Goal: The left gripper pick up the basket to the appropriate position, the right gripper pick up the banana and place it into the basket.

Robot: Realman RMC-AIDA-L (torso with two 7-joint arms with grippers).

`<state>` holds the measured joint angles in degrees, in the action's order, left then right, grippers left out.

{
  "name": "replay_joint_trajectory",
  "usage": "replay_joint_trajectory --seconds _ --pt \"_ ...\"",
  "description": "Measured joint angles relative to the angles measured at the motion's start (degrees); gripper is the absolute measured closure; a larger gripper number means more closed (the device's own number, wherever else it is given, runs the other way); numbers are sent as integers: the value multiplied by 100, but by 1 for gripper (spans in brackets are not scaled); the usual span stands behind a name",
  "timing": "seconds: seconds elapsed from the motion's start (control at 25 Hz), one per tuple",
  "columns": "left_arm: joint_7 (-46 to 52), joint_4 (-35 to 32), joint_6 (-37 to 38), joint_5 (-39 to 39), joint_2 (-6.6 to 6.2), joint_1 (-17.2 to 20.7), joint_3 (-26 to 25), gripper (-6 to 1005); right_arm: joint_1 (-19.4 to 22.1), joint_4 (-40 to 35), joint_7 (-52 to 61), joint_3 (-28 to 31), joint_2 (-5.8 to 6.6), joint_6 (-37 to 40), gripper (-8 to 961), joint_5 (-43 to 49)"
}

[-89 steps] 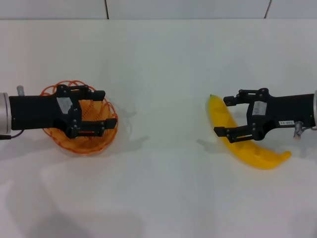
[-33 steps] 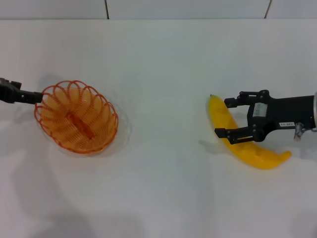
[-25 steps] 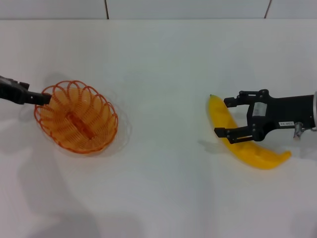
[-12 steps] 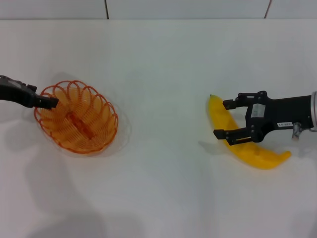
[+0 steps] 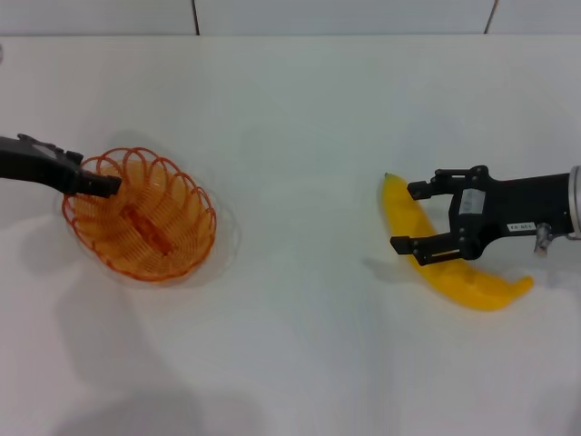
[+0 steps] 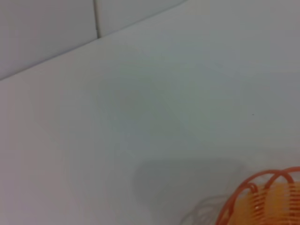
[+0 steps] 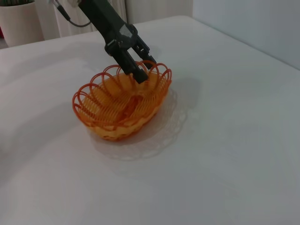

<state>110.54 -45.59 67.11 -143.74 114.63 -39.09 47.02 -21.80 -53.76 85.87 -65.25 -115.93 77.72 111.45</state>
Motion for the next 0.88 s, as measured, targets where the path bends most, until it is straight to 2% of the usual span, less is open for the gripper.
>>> replay_joint_trajectory --seconds 0.88 --pt "-162 191 -127 65 34 -24 -17 216 1 7 0 4 0 13 77 0"
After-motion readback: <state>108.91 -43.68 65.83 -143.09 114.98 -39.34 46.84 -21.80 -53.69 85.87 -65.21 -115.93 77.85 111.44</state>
